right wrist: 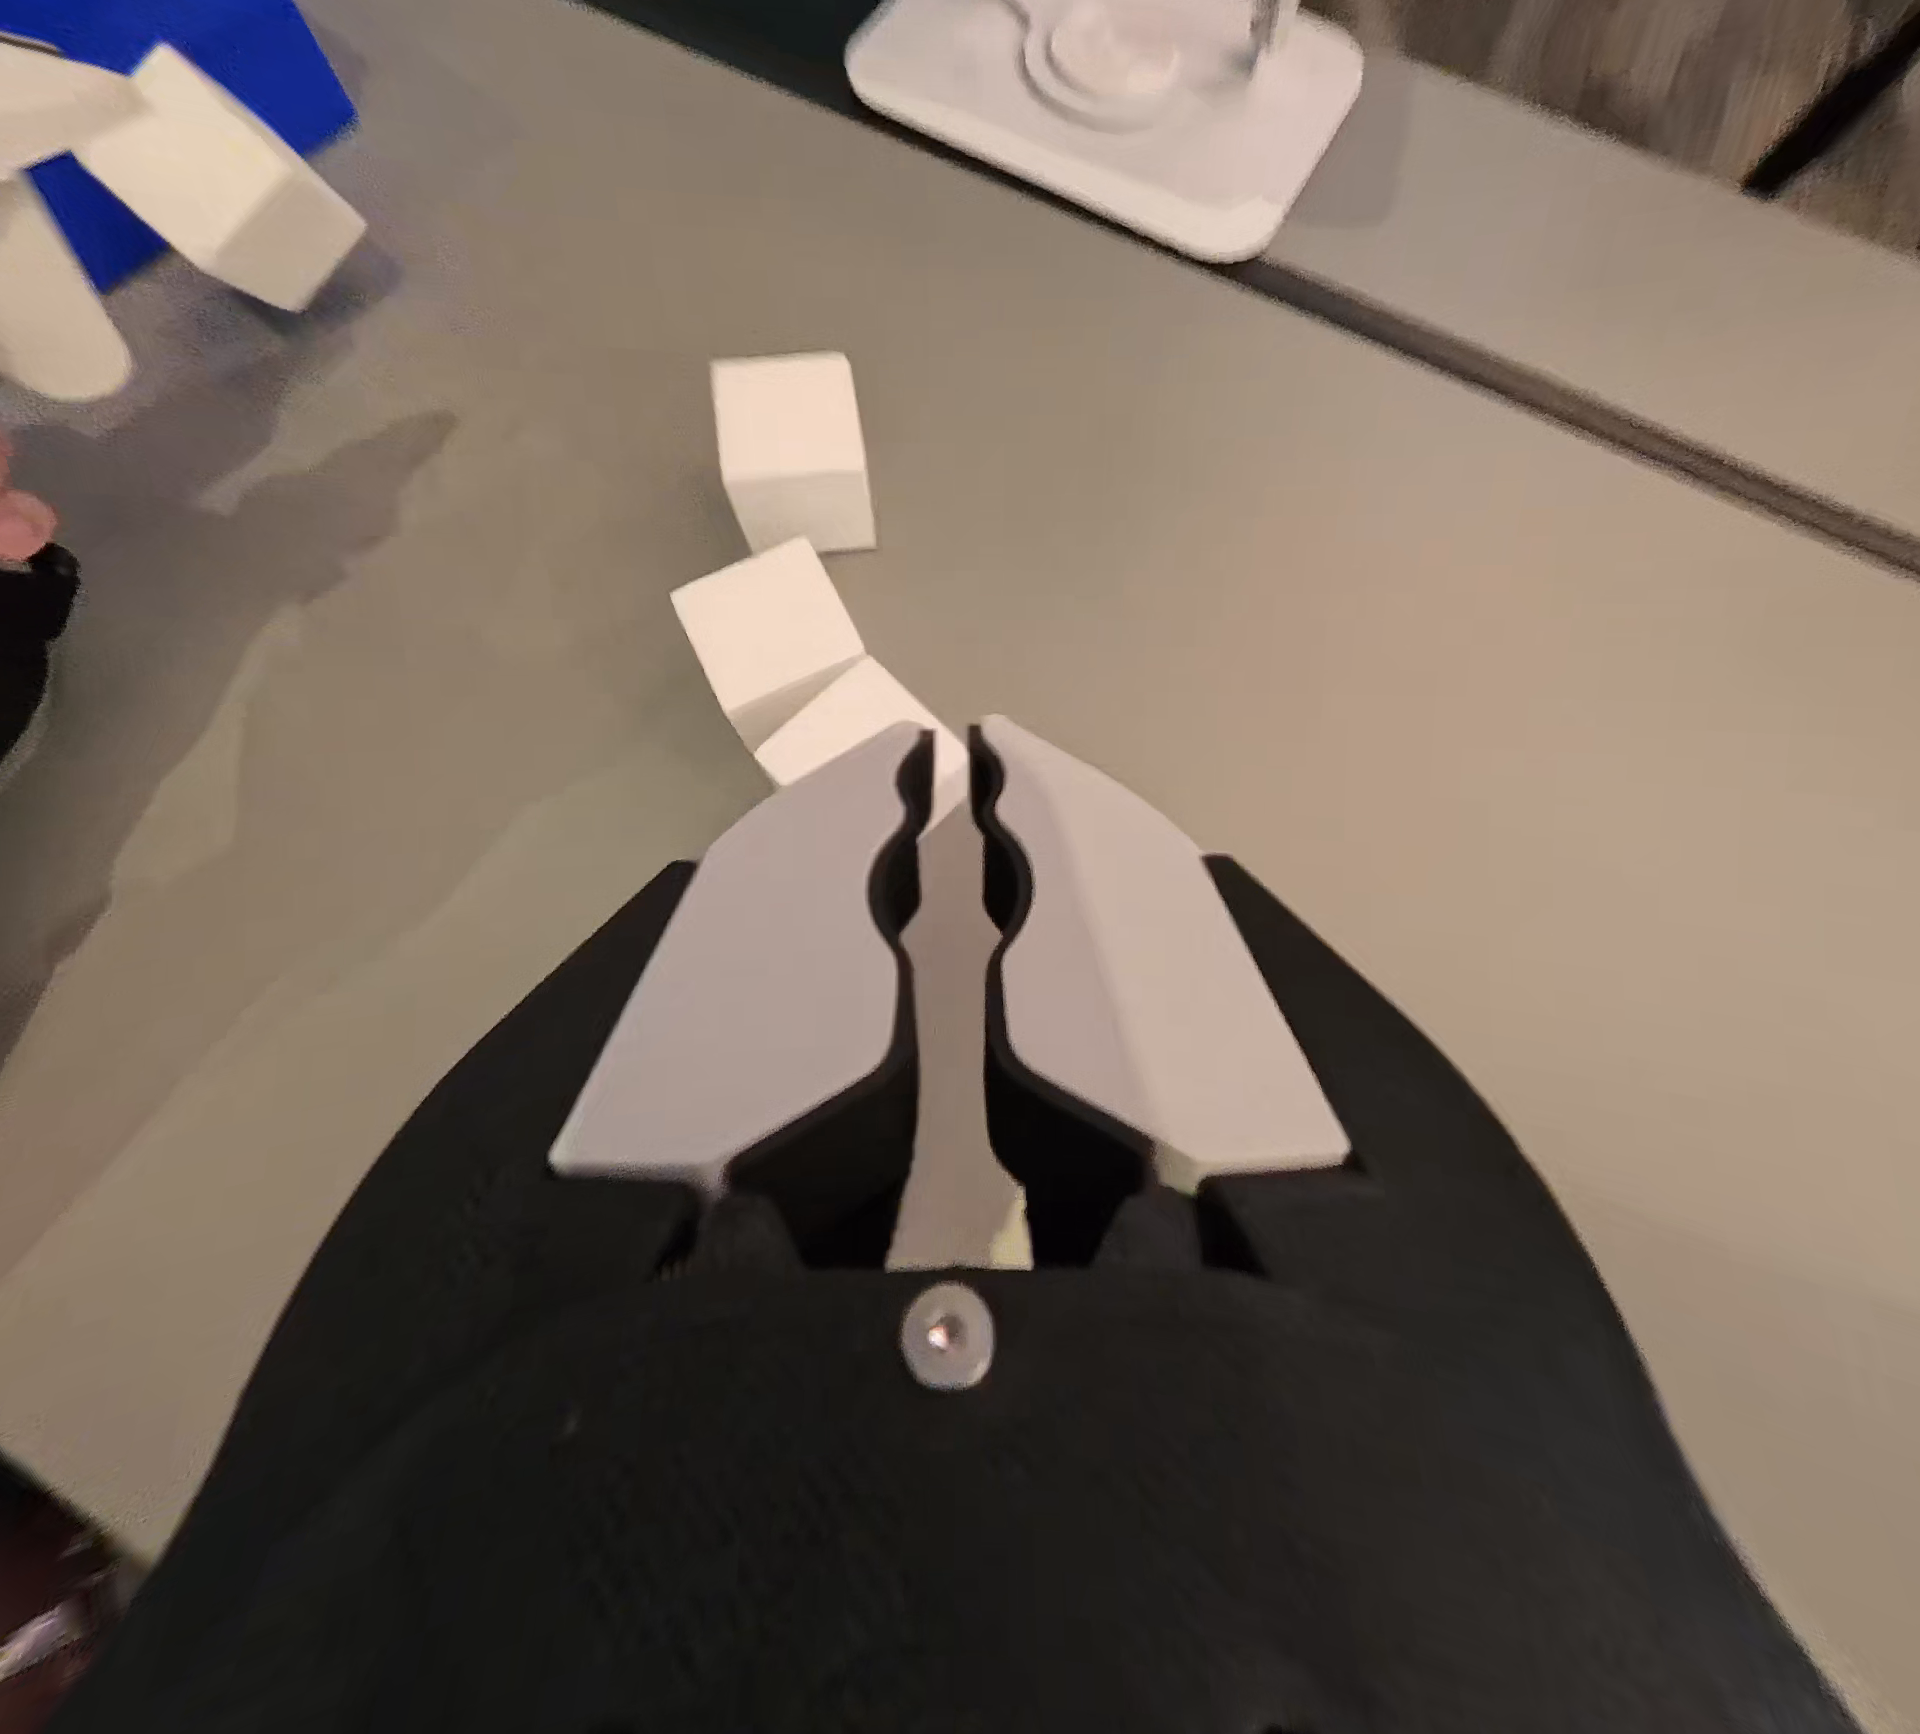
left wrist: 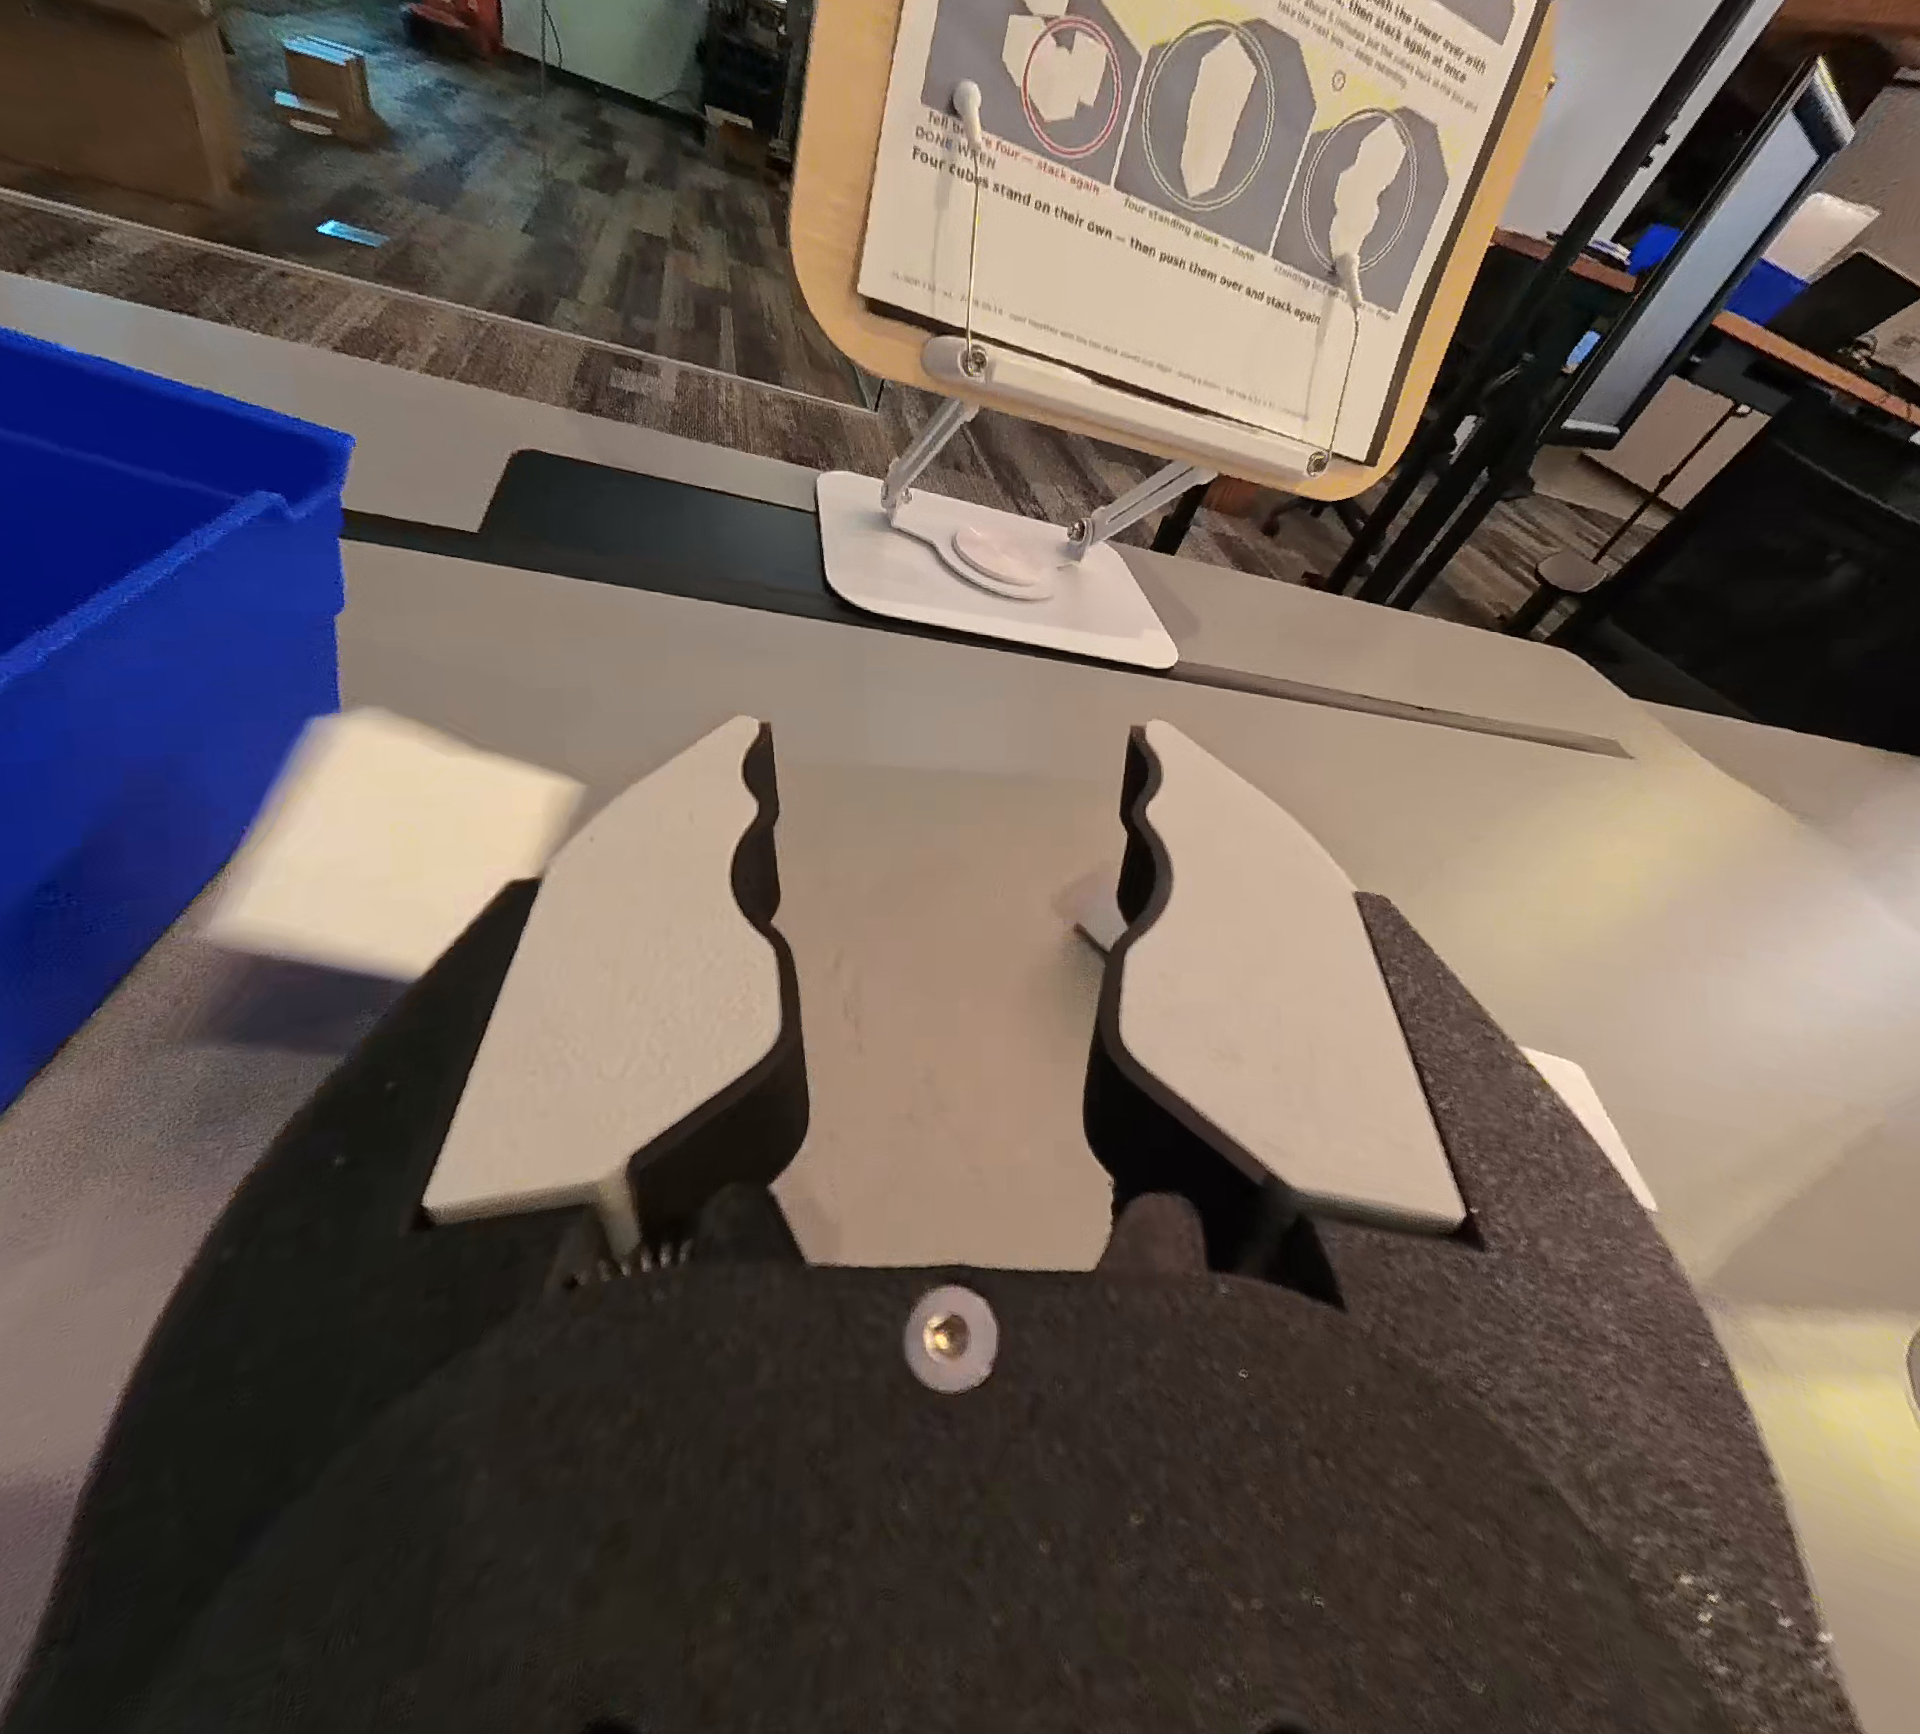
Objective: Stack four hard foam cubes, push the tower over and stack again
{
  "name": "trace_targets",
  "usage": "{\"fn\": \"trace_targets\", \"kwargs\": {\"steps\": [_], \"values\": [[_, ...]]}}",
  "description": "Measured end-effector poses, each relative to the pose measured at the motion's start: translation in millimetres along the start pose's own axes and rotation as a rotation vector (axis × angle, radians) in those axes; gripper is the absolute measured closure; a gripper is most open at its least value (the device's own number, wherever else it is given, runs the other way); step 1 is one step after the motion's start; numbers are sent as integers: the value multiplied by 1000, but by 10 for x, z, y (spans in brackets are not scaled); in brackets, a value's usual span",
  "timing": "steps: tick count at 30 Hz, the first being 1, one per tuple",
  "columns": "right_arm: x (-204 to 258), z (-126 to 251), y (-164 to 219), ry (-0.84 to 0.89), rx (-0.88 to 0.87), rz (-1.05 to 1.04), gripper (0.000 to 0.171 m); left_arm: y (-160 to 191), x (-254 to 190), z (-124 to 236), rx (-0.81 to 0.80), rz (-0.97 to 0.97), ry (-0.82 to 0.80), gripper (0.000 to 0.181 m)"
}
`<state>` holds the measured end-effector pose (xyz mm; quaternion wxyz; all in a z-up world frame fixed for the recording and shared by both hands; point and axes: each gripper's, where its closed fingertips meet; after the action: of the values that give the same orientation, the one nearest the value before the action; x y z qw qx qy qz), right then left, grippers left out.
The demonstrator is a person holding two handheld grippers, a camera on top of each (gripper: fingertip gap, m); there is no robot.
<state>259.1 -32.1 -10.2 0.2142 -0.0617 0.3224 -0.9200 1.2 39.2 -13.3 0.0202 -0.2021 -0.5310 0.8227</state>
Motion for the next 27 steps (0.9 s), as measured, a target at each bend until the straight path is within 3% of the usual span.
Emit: {"fn": "trace_targets", "kwargs": {"steps": [7, 11, 16, 19, 23, 27], "values": [[-157, 243, 192, -162, -373, 36, 121, -144, -146, 216, -108, 56, 105, 124], [-293, 357, 259, -310, -461, -21, 118, 171, -323, 129, 128, -67, 163, 126], [-465, 495, 174, -380, -477, 90, 116, -337, 2, 618, 30, -339, 32, 134], [-551, 482, 70, -403, -455, 213, 112, -477, 36, 726, 190, -691, 85, 133], [-674, 213, 11, -535, -396, 268, 110, -346, 117, 658, 460, -1074, 244, 126], [-813, -182, 114, -631, -387, 197, 111, -82, 614, 394, 749, -1337, 141, 115]]}}
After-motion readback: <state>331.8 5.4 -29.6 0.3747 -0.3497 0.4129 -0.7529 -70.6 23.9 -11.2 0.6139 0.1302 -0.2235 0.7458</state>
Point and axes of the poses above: each gripper's, where its closed fingertips meet, z back along the fingers, y out of its underside, x = y × z across the jaws, and after that the axes turned 14 degrees about x, right-handed
